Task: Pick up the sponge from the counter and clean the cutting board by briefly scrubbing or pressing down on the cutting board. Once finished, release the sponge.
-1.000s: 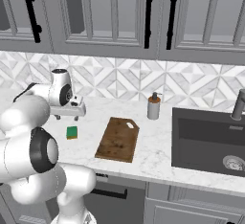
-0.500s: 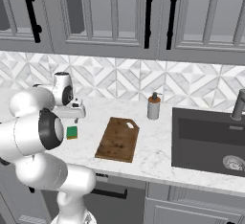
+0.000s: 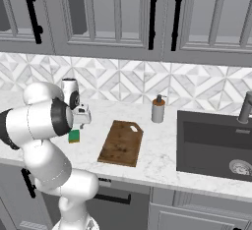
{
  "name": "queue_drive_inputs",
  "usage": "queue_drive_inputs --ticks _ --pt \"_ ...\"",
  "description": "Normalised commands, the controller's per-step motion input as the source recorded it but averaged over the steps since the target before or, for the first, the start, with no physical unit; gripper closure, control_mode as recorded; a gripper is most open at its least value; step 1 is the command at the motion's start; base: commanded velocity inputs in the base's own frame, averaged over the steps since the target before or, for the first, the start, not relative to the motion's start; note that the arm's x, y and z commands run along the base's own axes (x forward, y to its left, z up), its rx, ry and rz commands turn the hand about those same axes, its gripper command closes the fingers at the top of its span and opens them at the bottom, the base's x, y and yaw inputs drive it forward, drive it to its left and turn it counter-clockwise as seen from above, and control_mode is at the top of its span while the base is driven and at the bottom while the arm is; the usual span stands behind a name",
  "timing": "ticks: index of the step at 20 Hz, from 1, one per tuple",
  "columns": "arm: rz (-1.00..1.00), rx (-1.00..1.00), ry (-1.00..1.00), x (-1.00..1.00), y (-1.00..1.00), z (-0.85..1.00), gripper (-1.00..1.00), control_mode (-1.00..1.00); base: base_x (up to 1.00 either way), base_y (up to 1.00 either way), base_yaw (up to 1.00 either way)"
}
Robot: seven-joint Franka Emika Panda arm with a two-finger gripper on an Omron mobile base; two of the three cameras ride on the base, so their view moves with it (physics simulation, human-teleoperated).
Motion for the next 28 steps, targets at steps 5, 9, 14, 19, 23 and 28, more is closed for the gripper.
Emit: queue_drive_inputs --ticks 5,9,14,19,23,28 --pt "0.0 0.0 0.02 0.0 0.0 -0.28 -1.0 -1.0 0.0 0.0 0.0" --pt "0.0 0.0 0.0 -0.03 0.0 -0.11 -1.0 -1.0 0.0 0.0 0.0" --pt "0.0 0.0 0.0 -0.05 0.0 -0.02 -1.0 -1.0 0.0 0.0 0.0" --pt "0.0 0.0 0.0 -0.07 0.0 -0.12 -1.0 -1.0 0.0 0.0 0.0" --pt "0.0 0.0 0.0 -0.01 0.0 -0.13 -1.0 -1.0 0.0 0.0 0.0" --pt "0.0 0.0 0.0 0.0 0.0 -0.12 -1.0 -1.0 0.0 0.0 0.0"
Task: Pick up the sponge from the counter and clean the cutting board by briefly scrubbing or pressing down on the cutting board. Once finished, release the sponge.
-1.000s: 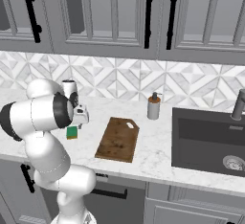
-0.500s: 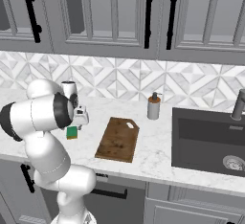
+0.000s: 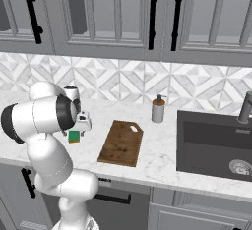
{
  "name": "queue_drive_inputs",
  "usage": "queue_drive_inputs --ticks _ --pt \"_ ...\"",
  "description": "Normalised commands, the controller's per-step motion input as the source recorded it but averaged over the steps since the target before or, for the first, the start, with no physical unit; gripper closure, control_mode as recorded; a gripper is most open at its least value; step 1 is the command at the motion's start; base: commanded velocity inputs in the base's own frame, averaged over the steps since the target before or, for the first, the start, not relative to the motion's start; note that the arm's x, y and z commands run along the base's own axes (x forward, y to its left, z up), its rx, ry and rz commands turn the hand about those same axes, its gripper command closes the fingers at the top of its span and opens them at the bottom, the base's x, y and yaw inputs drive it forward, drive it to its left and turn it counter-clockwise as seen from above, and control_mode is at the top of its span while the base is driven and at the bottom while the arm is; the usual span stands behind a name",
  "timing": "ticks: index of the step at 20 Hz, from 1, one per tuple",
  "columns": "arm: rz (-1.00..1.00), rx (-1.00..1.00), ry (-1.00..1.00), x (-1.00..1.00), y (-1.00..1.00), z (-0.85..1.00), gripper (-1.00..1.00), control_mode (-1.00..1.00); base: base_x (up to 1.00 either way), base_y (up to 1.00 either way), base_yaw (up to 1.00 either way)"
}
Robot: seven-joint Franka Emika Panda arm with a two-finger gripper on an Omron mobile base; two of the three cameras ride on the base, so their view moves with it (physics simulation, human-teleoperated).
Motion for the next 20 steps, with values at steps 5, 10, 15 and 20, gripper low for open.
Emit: queue_drive_inputs --ticks 5,10,15,20 --pt "0.0 0.0 0.0 0.0 0.0 -0.15 -1.0 -1.0 0.0 0.0 0.0" --pt "0.0 0.0 0.0 0.06 0.0 -0.03 -1.0 -1.0 0.0 0.0 0.0" --pt "0.0 0.0 0.0 0.08 0.0 -0.06 -1.0 -1.0 0.0 0.0 0.0" --pt "0.0 0.0 0.0 0.04 0.0 -0.17 1.0 -1.0 0.0 0.0 0.0"
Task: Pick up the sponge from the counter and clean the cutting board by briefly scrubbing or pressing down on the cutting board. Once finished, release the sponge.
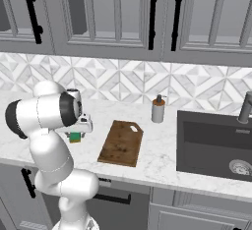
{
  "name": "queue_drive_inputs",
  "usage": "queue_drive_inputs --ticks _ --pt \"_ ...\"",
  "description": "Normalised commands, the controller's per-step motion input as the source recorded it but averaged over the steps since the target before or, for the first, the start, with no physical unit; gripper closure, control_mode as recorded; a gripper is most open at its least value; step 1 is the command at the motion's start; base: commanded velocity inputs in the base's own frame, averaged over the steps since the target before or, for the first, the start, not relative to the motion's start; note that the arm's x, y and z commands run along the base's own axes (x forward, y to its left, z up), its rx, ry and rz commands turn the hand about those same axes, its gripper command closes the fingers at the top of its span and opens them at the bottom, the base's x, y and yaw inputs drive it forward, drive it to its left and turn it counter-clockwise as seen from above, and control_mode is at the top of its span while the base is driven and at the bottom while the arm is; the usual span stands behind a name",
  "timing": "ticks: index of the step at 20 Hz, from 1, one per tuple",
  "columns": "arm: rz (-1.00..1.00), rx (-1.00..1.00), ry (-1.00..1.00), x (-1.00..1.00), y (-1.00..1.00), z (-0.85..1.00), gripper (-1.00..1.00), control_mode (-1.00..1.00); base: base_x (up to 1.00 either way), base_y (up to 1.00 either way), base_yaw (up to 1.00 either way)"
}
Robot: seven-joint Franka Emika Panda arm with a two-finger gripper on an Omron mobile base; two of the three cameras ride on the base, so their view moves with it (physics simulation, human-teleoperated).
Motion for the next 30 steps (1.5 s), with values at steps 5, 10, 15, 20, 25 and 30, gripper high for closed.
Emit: queue_drive_inputs --ticks 5,10,15,20,25,30 --pt "0.0 0.0 0.0 0.0 0.0 -0.01 1.0 -1.0 0.0 0.0 0.0" --pt "0.0 0.0 0.0 -0.01 -0.23 0.13 1.0 -1.0 0.0 0.0 0.0" --pt "0.0 0.02 0.0 -0.2 -0.71 0.34 1.0 -1.0 0.0 0.0 0.0" --pt "-0.01 0.03 0.0 -0.4 -0.9 0.49 1.0 -1.0 0.0 0.0 0.0" --pt "-0.05 0.01 0.02 -0.35 -0.83 0.48 1.0 -1.0 0.0 0.0 0.0" --pt "-0.12 0.01 0.0 -0.26 -0.51 -0.05 1.0 -1.0 0.0 0.0 0.0"
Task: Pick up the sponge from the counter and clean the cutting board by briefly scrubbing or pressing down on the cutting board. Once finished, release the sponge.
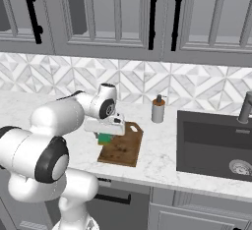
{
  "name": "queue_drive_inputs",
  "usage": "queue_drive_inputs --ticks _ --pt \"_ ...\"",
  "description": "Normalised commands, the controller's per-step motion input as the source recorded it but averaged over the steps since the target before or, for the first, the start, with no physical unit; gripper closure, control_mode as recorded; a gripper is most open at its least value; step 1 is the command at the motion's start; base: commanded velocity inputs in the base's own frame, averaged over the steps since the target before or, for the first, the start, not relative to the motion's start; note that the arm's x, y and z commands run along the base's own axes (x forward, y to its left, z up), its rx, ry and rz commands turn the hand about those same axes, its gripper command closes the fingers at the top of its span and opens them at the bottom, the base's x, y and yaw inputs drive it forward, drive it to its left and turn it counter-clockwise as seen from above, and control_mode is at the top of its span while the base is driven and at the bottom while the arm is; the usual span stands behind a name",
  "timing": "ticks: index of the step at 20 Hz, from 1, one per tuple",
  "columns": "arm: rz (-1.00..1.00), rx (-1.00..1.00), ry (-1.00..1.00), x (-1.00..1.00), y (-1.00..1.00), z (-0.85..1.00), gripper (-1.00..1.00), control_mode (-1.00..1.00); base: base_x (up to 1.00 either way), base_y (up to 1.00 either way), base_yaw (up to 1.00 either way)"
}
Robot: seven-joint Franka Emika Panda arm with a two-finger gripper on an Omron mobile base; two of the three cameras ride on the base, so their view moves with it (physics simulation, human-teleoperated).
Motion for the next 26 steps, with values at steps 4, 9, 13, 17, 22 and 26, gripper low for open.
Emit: queue_drive_inputs --ticks 4,9,13,17,22,26 --pt "-0.13 0.01 0.0 -0.04 -0.2 -0.32 1.0 -1.0 0.0 0.0 0.0" --pt "-0.03 0.02 0.0 0.06 -0.2 -0.23 1.0 -1.0 0.0 0.0 0.0" --pt "0.0 0.0 0.0 0.04 -0.23 -0.35 1.0 -1.0 0.0 0.0 0.0" --pt "-0.01 0.0 0.0 0.02 -0.06 -0.39 1.0 -1.0 0.0 0.0 0.0" --pt "-0.01 0.0 0.0 0.01 0.0 -0.43 1.0 -1.0 0.0 0.0 0.0" --pt "0.0 0.0 -0.03 0.13 0.0 -0.44 1.0 -1.0 0.0 0.0 0.0"
